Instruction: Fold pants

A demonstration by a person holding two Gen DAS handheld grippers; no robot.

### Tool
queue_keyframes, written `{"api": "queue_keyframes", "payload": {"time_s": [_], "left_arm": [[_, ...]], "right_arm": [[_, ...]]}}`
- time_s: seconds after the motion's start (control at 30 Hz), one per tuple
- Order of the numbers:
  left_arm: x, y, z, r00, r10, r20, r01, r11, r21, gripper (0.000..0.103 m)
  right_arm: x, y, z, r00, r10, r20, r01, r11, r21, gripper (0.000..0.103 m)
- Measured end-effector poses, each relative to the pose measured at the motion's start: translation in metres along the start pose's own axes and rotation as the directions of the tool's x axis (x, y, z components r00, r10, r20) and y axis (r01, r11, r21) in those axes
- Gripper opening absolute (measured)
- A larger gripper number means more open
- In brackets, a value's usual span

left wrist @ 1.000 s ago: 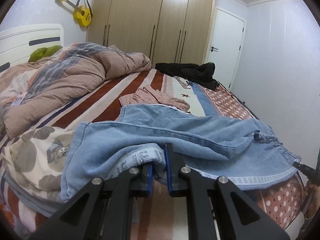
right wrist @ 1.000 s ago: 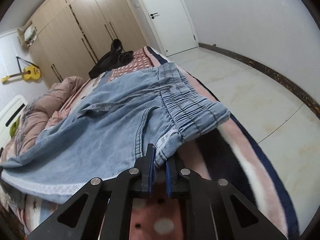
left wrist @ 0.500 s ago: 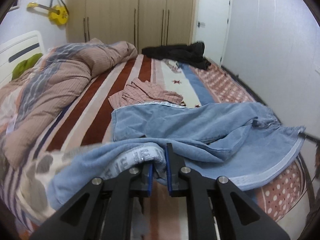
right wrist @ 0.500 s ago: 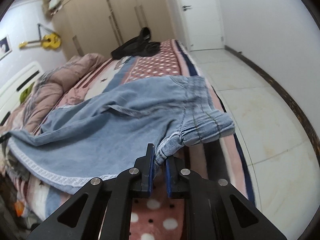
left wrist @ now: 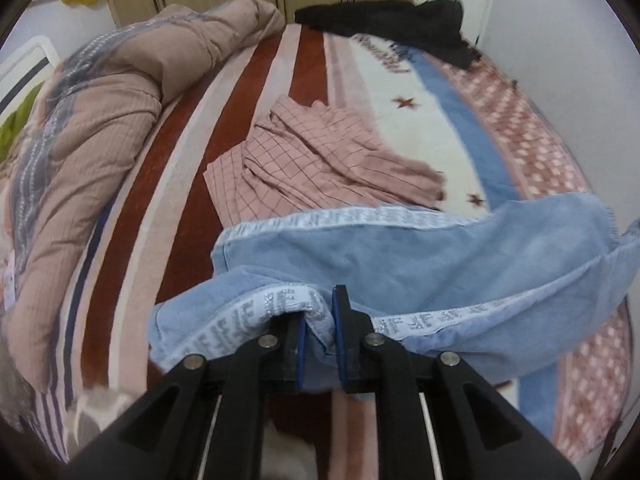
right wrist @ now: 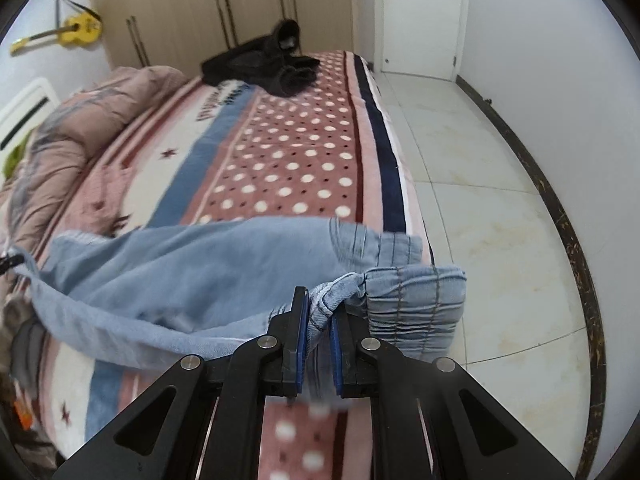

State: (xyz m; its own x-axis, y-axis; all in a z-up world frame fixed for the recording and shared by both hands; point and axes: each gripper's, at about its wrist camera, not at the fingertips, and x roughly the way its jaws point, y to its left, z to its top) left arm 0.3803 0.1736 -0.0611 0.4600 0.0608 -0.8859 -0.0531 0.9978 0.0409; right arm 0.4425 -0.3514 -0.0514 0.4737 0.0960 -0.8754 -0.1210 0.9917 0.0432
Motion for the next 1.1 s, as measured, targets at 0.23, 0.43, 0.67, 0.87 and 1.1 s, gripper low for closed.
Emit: {"api": "queue_keyframes", "payload": {"time_s": [0.23, 0.43, 0.67, 0.87, 1.1], "left_arm": [[0.067, 0.006, 0.038, 0.994, 0.001, -0.109, -0.006, 0.999, -0.041, 0.012], [0.086, 0.004, 0.048, 0.993, 0.011, -0.120, -0.016, 0.999, -0.037, 0.017], [0.041, 0.018, 0.043, 0.990, 0.143, -0.015, -0.143, 0.989, -0.030, 0.096], [0.006, 0.021, 0.028, 0.991, 0.134, 0.009, -0.134, 0.990, -0.050, 0.096], [-0.001, -0.012, -0.029, 0.995, -0.102, -0.023, 0.100, 0.993, -0.066, 0.096]], "right_arm": [[0.092, 0.003, 0.040, 0.992, -0.102, -0.080, 0.104, 0.994, 0.026, 0.004], [0.138, 0.013, 0.045, 0.980, -0.176, -0.088, 0.178, 0.984, 0.008, 0.006], [0.112, 0.018, 0.035, 0.988, -0.150, -0.037, 0.150, 0.989, 0.003, 0.033], [0.063, 0.034, 0.012, 0.997, -0.072, 0.040, 0.073, 0.997, -0.037, 0.063], [0.030, 0.064, -0.039, 0.993, 0.095, 0.069, -0.089, 0.992, -0.095, 0.063]]}}
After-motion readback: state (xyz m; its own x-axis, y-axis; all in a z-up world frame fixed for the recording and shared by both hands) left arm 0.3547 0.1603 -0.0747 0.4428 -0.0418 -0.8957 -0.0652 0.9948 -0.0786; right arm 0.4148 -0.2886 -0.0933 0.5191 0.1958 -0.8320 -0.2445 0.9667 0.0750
